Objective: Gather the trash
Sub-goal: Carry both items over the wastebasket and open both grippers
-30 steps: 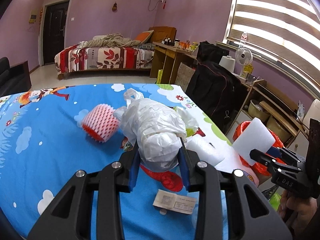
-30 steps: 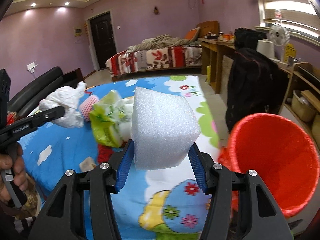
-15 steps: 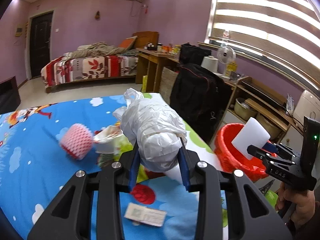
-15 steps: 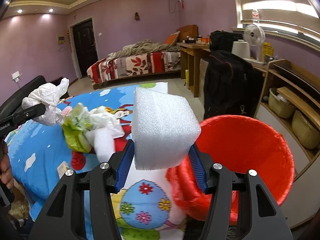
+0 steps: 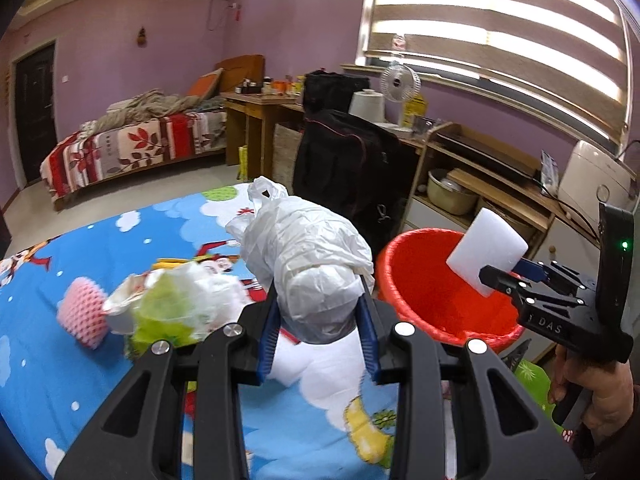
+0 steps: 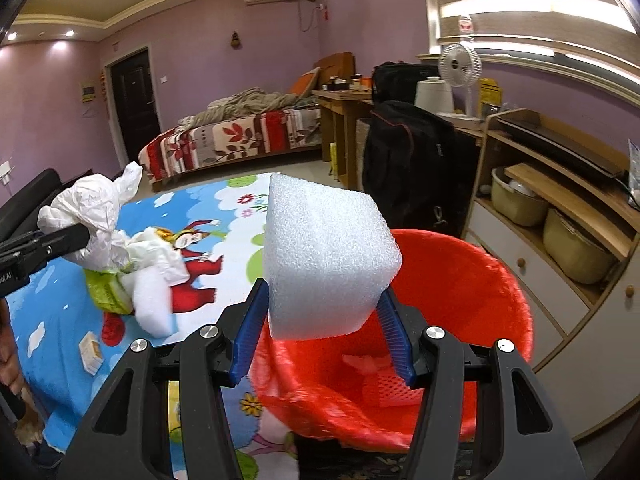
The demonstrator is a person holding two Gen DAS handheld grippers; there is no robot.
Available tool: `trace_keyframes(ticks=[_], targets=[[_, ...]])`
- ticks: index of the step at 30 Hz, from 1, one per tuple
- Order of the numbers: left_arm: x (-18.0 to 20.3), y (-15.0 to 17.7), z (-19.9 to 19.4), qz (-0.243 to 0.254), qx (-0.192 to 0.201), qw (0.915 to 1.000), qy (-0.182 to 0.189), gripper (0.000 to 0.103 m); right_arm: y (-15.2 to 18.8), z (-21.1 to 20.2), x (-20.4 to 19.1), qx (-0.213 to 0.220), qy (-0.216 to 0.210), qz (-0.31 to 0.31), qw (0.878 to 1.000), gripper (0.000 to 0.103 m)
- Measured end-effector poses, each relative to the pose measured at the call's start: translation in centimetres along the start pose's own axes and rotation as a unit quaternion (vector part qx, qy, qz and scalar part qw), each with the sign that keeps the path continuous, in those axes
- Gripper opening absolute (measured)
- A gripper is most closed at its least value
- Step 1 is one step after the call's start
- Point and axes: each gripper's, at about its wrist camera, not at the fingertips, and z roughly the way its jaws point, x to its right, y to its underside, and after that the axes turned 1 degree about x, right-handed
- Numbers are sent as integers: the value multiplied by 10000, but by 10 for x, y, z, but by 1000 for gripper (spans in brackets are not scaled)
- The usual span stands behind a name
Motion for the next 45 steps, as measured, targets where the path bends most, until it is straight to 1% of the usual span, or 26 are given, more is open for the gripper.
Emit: trace_keyframes(ticks=[11, 16, 19, 25, 27, 32, 34, 35, 37, 38, 39, 41, 43, 45], targets=[[57, -17, 44, 359, -223, 9975, 561, 34, 1, -3, 35, -32, 302, 214, 9993, 53], [83, -21, 63, 518, -322, 9946, 844, 34, 0, -2, 50, -54, 384, 288, 9988, 54], [97, -23, 72, 622, -367, 9929, 942, 34, -2, -3, 58, -39, 439, 341, 9984, 54], [117, -29, 83, 770, -375, 9905, 1079, 35, -6, -5, 73, 1, 513, 407, 9979, 55], [119, -30, 84, 773, -384, 9902, 1102, 36, -7, -7, 78, 36, 537, 427, 9976, 55], [126, -35, 92, 742, -416, 9879, 1293, 37, -7, -12, 87, 85, 614, 497, 9968, 57], [128, -36, 96, 715, -461, 9865, 1398, 39, -7, -13, 90, 98, 648, 506, 9966, 62], [128, -35, 99, 700, -491, 9861, 1424, 40, -8, -14, 91, 107, 662, 509, 9965, 62], [128, -34, 102, 666, -540, 9854, 1468, 49, -7, -15, 94, 110, 682, 525, 9962, 62], [128, -34, 103, 657, -540, 9856, 1464, 57, -7, -14, 95, 107, 689, 535, 9961, 62], [127, -32, 102, 655, -533, 9857, 1461, 59, -6, -14, 96, 100, 693, 546, 9960, 63], [126, -31, 102, 658, -546, 9858, 1448, 59, -5, -14, 97, 94, 697, 565, 9959, 66], [122, -30, 99, 613, -529, 9864, 1432, 59, -4, -14, 96, 89, 678, 573, 9960, 66], [116, -29, 93, 547, -499, 9876, 1388, 59, -2, -15, 95, 106, 655, 574, 9961, 69]])
